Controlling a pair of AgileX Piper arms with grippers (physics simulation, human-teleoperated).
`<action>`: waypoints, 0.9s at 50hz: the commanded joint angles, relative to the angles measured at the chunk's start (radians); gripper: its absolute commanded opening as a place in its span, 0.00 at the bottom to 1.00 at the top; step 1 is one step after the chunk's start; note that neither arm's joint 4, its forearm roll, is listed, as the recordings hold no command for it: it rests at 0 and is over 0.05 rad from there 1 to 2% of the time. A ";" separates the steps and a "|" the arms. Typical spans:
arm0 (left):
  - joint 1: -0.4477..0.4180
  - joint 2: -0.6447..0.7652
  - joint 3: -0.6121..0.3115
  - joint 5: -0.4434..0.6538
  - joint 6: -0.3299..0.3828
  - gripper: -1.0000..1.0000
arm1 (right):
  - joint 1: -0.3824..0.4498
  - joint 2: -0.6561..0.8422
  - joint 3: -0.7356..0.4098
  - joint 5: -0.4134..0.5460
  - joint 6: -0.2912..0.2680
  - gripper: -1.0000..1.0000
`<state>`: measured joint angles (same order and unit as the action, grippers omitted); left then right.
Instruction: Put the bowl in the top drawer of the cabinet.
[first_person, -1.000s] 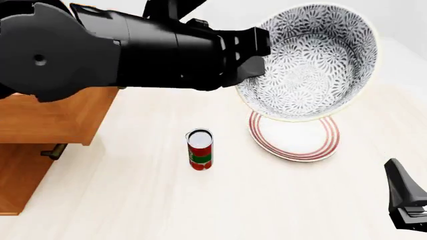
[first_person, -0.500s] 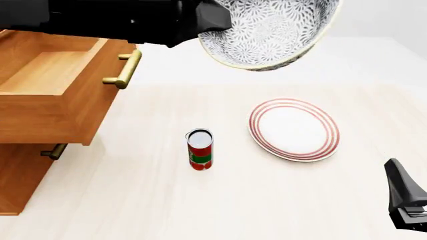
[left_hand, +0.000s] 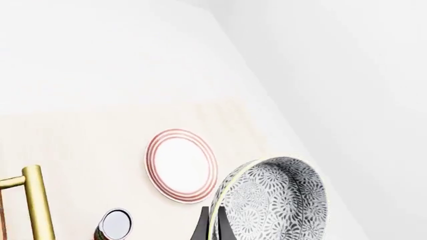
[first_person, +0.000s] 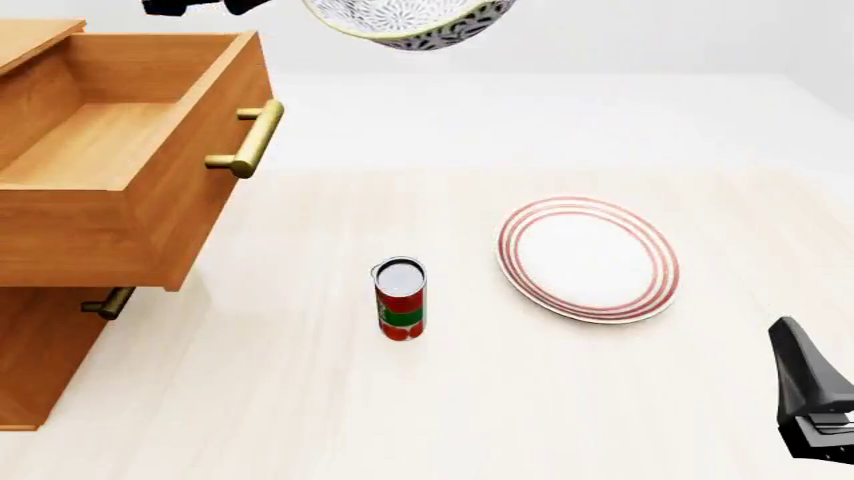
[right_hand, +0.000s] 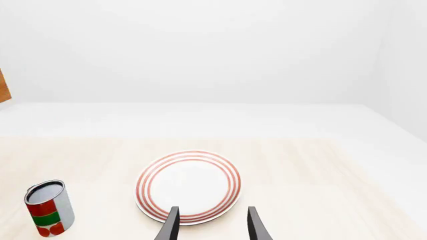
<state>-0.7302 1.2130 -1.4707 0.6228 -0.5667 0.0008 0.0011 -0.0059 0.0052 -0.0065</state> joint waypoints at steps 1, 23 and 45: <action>0.058 -0.033 -0.021 0.026 0.014 0.00 | 0.000 0.000 0.000 0.000 0.000 1.00; 0.193 -0.059 -0.021 0.050 0.022 0.00 | 0.000 0.000 0.000 0.000 0.000 1.00; 0.323 -0.085 -0.034 0.073 0.015 0.00 | 0.000 0.000 0.000 0.000 0.000 1.00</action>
<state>-0.4587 1.1412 -1.4942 0.6888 -0.5552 0.0008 0.0011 -0.0059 0.0051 -0.0065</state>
